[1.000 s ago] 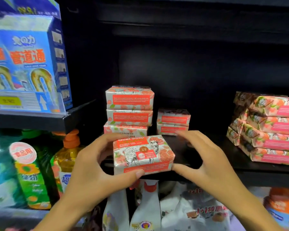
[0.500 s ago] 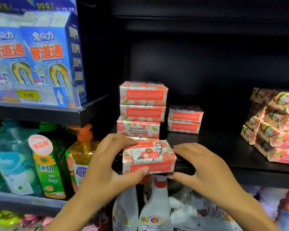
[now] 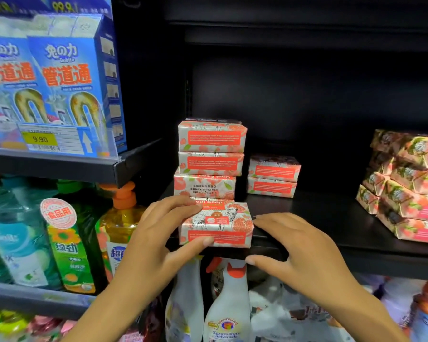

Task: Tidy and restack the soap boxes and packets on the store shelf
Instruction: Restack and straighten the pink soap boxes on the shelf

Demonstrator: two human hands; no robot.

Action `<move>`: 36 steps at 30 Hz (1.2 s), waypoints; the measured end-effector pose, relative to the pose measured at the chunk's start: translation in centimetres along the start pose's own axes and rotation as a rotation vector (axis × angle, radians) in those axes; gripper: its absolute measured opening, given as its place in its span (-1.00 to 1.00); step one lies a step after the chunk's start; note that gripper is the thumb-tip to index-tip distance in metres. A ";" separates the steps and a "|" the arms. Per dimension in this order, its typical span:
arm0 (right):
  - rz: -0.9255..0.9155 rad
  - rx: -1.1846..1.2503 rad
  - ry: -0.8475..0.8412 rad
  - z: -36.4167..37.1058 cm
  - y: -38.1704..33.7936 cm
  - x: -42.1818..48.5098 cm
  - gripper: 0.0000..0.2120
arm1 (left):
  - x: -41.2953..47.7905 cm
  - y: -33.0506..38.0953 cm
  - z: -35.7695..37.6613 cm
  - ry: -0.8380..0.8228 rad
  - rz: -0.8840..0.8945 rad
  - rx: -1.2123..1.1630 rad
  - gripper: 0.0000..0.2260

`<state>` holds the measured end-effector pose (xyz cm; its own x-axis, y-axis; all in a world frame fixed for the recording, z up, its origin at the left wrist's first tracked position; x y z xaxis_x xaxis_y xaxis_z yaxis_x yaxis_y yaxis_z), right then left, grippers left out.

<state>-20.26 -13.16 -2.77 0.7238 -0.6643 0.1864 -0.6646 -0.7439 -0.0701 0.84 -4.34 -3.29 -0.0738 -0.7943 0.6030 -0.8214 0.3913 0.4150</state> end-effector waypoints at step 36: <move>-0.072 0.003 0.058 0.0 0.3 -0.4 -0.41 | -0.1 1.7 -0.2 0.217 -0.042 0.167 -0.69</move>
<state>-20.69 -13.11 -2.88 0.7576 -0.6040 0.2476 -0.6107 -0.7897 -0.0579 -0.42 -3.48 -2.54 0.0700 -0.6832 0.7269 -0.9045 0.2639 0.3351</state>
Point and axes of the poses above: each hand's wrist, its own x-axis towards the middle knuckle, its own z-axis out of the palm, y = z × x, the point moved 2 cm from there along x, towards the middle knuckle, and after that the axes turned 15 degrees about -y, right-handed, at the moved point
